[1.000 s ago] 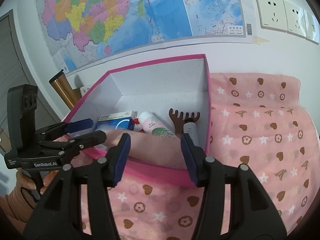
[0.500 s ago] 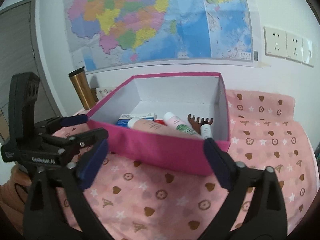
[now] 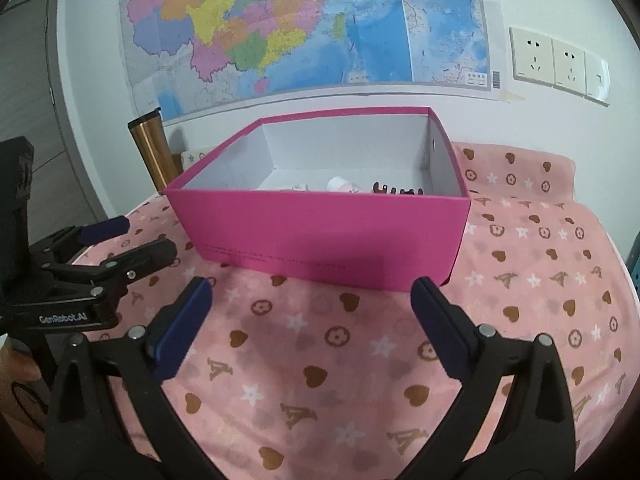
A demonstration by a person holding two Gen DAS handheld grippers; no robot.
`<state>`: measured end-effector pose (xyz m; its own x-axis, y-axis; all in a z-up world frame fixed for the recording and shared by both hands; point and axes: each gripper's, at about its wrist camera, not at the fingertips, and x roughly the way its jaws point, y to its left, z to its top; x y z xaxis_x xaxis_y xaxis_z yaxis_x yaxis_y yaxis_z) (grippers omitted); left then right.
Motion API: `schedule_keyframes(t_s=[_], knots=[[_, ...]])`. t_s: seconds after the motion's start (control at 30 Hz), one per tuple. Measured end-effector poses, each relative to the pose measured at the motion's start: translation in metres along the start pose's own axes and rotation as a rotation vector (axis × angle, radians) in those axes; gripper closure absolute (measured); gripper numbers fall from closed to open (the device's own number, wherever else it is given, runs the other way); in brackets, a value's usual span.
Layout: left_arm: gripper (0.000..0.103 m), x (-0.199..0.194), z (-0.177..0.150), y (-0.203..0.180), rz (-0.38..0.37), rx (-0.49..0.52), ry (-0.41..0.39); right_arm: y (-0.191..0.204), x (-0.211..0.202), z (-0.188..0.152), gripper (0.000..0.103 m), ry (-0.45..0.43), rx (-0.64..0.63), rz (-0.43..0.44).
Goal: Organize rigid objects
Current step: 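Withdraw the open right gripper up from the magenta box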
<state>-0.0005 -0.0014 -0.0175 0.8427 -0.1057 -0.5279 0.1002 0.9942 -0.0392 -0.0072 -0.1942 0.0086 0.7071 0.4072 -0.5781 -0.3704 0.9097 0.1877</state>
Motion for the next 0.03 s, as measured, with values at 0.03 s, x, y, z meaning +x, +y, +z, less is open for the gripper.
schedule_keyframes(t_s=[0.03], knots=[[0.0, -0.0002, -0.0008, -0.0008, 0.001, 0.001, 0.0, 0.0007, -0.0002, -0.0011, 0.003, 0.003, -0.002, -0.002]])
